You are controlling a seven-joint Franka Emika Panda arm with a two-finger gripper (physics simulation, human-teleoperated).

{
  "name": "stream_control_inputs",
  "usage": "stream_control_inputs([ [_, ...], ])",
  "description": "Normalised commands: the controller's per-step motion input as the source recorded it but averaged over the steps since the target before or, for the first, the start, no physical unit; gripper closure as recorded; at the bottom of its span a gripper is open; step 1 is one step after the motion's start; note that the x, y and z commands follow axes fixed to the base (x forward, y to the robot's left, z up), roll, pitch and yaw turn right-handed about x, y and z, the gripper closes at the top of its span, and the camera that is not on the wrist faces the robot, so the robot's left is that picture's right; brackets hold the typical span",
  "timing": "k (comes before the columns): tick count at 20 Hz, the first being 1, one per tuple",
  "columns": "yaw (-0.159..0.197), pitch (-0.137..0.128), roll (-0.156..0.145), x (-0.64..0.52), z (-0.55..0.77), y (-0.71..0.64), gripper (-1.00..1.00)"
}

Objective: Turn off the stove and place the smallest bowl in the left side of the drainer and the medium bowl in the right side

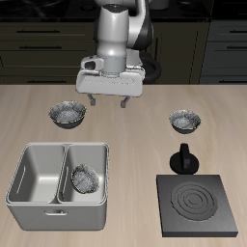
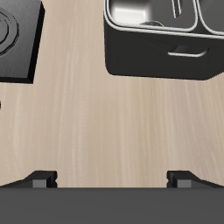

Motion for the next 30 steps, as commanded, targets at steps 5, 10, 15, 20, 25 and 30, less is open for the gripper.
stream_control_inputs([
  [5,0.021,-0.016,-0.049,-0.4,-0.11,0.18,-1.0],
  [10,-0.027,0.004,-0.068,-0.19,0.07,0.1,-1.0],
  [15,-0.044,0.002,-0.056,-0.17,0.25,0.17,-1.0],
  [20,-0.014,0.015,0.001,-0.17,0.04,0.24,-1.0],
  [25,-0.051,0.02,0.007,-0.15,0.0,0.13,-1.0],
  [30,-0.013,0.0,0.022,-0.15,-0.06,0.16,-1.0],
])
